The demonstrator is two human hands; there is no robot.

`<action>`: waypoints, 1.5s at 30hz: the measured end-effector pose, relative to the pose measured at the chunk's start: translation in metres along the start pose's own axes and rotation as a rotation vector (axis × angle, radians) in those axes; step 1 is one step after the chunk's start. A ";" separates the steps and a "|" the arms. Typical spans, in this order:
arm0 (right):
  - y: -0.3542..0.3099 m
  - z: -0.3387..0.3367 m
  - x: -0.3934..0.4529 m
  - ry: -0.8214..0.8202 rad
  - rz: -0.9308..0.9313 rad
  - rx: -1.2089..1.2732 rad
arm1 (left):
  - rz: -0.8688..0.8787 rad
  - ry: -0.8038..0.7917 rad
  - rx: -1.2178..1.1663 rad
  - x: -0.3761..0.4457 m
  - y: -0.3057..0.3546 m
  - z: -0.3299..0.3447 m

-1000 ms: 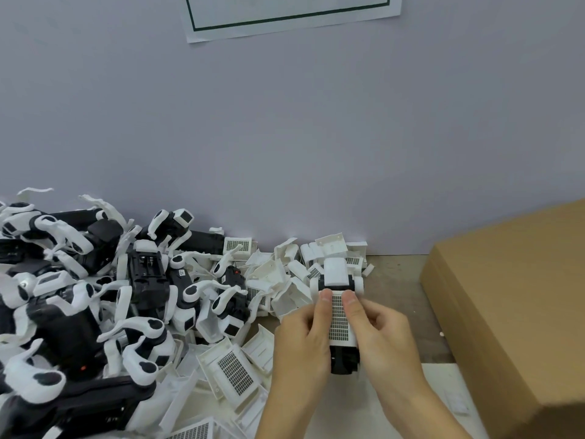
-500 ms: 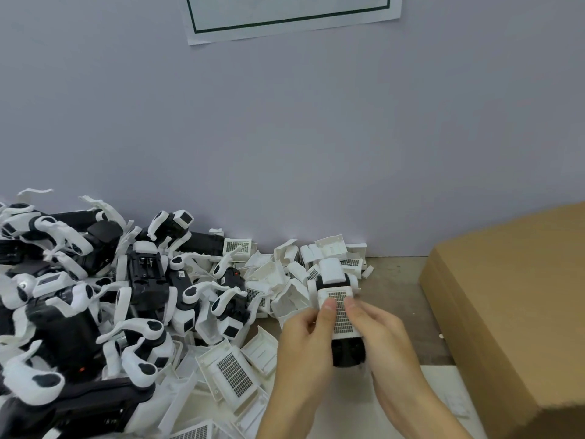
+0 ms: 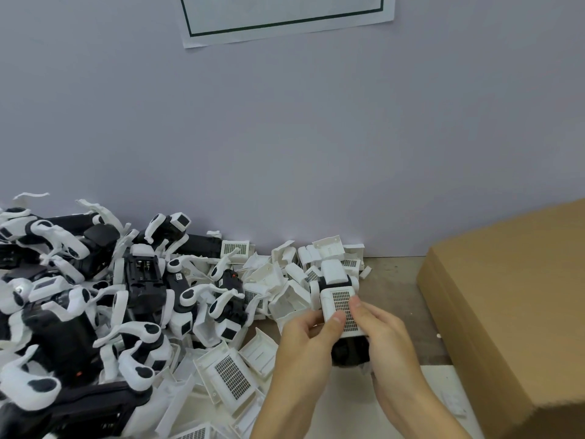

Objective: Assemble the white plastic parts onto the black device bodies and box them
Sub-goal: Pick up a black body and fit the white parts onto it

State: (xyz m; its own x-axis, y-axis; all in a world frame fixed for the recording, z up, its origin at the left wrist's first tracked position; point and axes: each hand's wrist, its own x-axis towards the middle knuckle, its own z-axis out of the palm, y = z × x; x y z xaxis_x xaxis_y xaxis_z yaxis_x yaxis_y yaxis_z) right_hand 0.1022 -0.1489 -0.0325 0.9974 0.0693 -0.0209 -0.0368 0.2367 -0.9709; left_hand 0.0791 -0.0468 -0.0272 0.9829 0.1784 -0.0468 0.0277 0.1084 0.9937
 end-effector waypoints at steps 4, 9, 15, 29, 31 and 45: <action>0.003 -0.004 0.003 -0.049 0.000 0.006 | 0.038 0.038 0.099 0.000 -0.001 -0.006; 0.007 -0.006 0.005 -0.017 -0.052 0.033 | 0.027 0.056 0.010 -0.001 0.002 -0.004; 0.011 0.001 0.001 0.100 -0.285 -0.295 | -0.037 0.134 -0.248 0.001 0.004 -0.006; 0.006 0.002 -0.008 -0.016 -0.555 -0.727 | -0.004 0.209 -0.315 0.002 0.004 -0.007; 0.005 0.003 -0.008 -0.024 -0.570 -0.830 | -0.002 0.172 -0.386 0.004 0.005 -0.006; -0.017 -0.032 0.005 0.156 -0.230 -0.226 | 0.239 0.417 -0.123 0.006 0.006 -0.015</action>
State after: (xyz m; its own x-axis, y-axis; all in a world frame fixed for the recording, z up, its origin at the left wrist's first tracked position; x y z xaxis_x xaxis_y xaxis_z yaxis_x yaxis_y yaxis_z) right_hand 0.1095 -0.1837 -0.0240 0.9761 -0.1142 0.1849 0.1869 0.0073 -0.9824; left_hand 0.0823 -0.0300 -0.0231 0.8020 0.5853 0.1193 -0.2360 0.1270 0.9634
